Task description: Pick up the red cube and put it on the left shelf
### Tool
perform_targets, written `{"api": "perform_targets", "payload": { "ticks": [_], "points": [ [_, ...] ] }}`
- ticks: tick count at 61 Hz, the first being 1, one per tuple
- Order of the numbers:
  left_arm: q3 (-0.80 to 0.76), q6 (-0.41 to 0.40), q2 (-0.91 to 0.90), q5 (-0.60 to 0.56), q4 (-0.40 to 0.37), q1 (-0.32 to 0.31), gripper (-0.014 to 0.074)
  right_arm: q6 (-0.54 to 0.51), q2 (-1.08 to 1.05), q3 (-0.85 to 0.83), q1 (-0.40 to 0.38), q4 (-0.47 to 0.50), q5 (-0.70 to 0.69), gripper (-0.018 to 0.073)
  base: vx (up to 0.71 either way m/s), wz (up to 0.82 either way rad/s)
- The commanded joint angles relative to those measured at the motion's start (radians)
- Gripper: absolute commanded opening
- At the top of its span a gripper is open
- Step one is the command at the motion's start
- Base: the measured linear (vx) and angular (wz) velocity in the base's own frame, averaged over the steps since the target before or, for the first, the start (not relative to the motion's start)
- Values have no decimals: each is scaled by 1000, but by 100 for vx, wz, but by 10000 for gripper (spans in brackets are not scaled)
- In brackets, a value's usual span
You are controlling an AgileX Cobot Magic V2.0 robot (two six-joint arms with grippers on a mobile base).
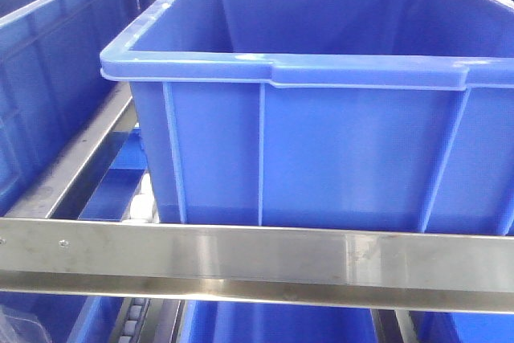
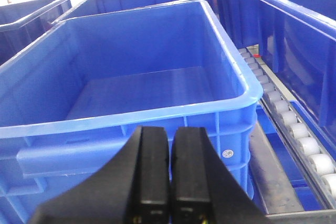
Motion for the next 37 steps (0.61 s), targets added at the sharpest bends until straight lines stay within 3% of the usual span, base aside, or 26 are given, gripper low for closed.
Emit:
{"api": "perform_targets", "payload": {
  "ticks": [1,37],
  "points": [
    [22,1,8,-91,-5,-1,106,-7,2,-27,-6,-8,-81,50,0,0],
    [22,1,8,-91,-5,-1,106,-7,-33,21,-6,-8,-92,50,0,0]
  ]
}}
